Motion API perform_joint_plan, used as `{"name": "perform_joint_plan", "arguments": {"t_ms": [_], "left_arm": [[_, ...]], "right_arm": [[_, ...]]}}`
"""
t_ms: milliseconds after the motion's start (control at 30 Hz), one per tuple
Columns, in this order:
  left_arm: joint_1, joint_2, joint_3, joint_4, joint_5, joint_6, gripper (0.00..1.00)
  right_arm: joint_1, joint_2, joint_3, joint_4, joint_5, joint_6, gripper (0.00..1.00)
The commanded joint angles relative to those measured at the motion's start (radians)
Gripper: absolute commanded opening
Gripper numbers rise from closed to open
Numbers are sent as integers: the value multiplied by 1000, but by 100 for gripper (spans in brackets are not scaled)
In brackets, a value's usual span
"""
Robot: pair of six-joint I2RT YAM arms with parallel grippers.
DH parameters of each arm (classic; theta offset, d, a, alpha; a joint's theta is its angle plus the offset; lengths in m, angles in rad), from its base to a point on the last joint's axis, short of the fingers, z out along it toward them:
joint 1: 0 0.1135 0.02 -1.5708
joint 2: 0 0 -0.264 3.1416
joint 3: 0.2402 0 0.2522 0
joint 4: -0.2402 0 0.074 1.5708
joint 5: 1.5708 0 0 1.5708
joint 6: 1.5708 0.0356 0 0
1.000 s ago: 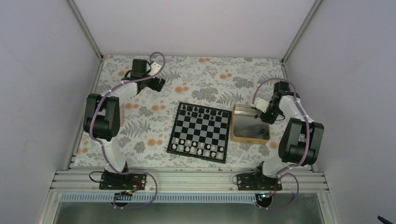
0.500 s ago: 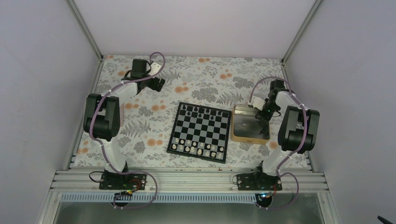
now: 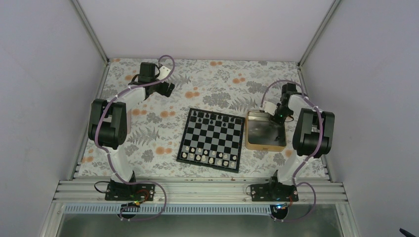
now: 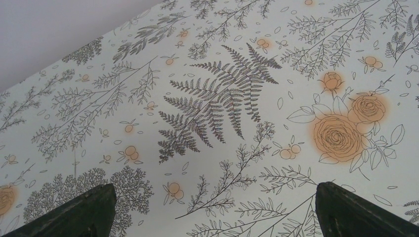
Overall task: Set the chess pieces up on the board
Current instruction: Pick up the chess piece from the storage box, then place the chess piece on the chessboard.
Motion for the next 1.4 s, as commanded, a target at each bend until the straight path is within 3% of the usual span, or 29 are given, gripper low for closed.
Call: {"name": "perform_joint_plan", "arguments": {"t_ms": [0,100,200,400,667,833,1367], "left_arm": [[0,9,3,15,-2,10,100],[0,8,4,13,-2,12,100],[0,7,1,14,-4,12,100],[0,7,3,14,3,10,100],[0,4,3,14,11,10,100],[0,-5,-6,16,7,12,100],[0,-11,-2,9,7,13,100]], "right_arm": [[21,21,30,10,-11,12,18],[24,17,39,-1,-1,20,7],[26,-13,57,-41,0,21,5],[91,-99,83,-140,29,56,4],[340,-201,142,-252,-50,148,7],[449,-181,113,-214,-72,186,8],[538,-28,31,-84,-147,218,10]]}}
